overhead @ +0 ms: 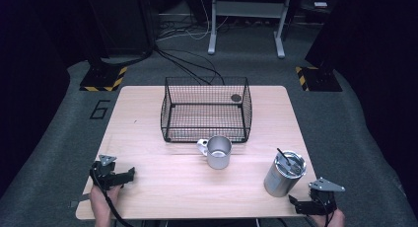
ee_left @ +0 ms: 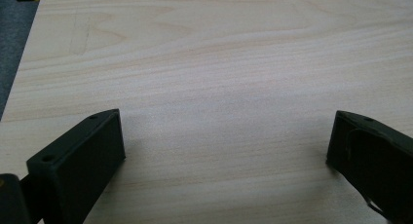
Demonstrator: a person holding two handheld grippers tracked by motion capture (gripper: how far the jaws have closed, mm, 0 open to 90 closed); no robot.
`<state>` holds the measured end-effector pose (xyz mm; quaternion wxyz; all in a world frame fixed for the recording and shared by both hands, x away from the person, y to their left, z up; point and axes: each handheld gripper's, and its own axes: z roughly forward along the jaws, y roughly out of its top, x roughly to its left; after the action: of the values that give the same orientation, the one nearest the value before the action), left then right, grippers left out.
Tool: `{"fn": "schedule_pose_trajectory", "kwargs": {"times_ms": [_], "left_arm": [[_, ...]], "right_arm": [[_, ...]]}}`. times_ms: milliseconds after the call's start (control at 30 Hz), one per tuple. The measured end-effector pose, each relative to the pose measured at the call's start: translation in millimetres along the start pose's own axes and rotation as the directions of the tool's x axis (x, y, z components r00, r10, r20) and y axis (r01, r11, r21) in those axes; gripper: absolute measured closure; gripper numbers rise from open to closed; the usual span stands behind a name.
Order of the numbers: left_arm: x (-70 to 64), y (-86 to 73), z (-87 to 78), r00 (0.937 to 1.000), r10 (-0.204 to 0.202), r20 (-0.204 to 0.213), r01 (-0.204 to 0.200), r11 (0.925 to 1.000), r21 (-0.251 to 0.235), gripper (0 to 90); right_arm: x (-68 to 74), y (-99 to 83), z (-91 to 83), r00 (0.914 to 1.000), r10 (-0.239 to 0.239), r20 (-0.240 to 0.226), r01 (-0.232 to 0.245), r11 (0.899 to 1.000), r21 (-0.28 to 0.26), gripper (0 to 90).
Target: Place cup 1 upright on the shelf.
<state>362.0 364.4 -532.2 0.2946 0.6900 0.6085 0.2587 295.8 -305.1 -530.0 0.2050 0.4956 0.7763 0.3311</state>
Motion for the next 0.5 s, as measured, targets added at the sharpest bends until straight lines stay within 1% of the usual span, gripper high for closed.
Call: {"fn": "schedule_pose_trajectory", "kwargs": {"times_ms": [100,200,233,300,333,367,400,433,467,500], "left_arm": [[-0.2,0.1,0.1,1.0,-0.001,0.001,0.001,1.0,0.0,0.0],[-0.5,0.2,0.4,1.0,0.0,0.001,0.0,1.0,-0.002,0.1],[-0.6,0.2,0.4,1.0,0.0,0.0,0.0,1.0,-0.002,0.2],[-0.7,0.2,0.4,1.0,-0.001,0.0,0.001,1.0,-0.002,0.2],[-0.7,0.3,0.4,1.0,0.0,0.0,0.0,1.0,-0.002,0.2],[-0.7,0.3,0.4,1.0,0.0,-0.001,0.0,1.0,-0.002,0.2],[-0.8,0.3,0.4,1.0,0.0,-0.001,0.0,1.0,-0.002,0.2],[-0.7,0.3,0.4,1.0,0.0,0.0,0.0,1.0,-0.002,0.2],[-0.7,0.3,0.6,1.0,-0.002,0.0,0.002,1.0,-0.003,0.2],[-0.6,0.4,0.6,1.0,-0.001,0.0,0.001,1.0,-0.002,0.2]], "right_arm": [[-0.3,0.2,0.1,1.0,-0.005,0.001,0.005,1.0,0.001,0.0],[0.1,0.8,0.1,1.0,0.002,-0.003,-0.002,1.0,0.005,0.0],[0.1,0.8,0.5,1.0,0.0,0.006,0.0,1.0,0.006,0.0],[-0.2,0.6,0.1,1.0,-0.007,0.004,0.007,1.0,0.004,0.0],[0.6,0.8,-0.2,1.0,0.001,0.004,-0.001,1.0,0.002,0.0],[0.6,0.8,-1.0,1.0,-0.003,0.003,0.003,1.0,0.013,0.0],[0.9,0.8,-1.2,1.0,-0.002,0.006,0.002,1.0,0.012,0.5],[0.7,0.7,-1.5,0.9997,-0.014,0.021,0.013,1.0,0.009,1.4],[1.3,0.5,-2.3,0.9996,-0.014,0.026,0.014,1.0,0.008,1.8],[0.5,0.9,-3.9,0.9997,-0.019,0.017,0.019,1.0,0.019,1.8]]}}
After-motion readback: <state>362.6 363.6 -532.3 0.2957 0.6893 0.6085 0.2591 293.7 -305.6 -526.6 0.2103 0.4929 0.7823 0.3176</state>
